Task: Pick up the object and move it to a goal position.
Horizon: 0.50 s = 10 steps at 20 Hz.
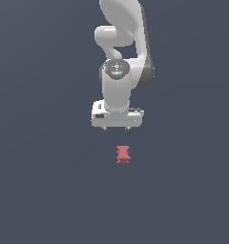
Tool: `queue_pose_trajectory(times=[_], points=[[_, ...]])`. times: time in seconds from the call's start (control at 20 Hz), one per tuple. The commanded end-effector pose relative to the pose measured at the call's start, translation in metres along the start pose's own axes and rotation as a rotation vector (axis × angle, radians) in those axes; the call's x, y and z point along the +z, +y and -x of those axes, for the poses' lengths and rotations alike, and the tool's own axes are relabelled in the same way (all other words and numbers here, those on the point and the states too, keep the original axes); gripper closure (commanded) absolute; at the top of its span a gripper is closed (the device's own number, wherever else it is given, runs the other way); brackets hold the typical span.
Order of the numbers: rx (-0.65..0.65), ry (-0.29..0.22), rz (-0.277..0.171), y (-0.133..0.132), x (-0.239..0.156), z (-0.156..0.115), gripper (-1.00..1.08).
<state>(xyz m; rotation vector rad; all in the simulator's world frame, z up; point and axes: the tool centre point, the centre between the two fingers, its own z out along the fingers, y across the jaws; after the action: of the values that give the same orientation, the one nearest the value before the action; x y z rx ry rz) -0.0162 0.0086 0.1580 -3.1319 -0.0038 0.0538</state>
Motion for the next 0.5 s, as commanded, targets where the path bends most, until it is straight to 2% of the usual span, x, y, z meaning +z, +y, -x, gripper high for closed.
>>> queue_pose_trajectory(times=[0.0,0.45], points=[[0.000,0.000,0.000,0.0000,0.0000,0.0000,-0.92],[-0.009,0.017,-0.005,-0.0048,0.0004,-0.0065,-0.92]])
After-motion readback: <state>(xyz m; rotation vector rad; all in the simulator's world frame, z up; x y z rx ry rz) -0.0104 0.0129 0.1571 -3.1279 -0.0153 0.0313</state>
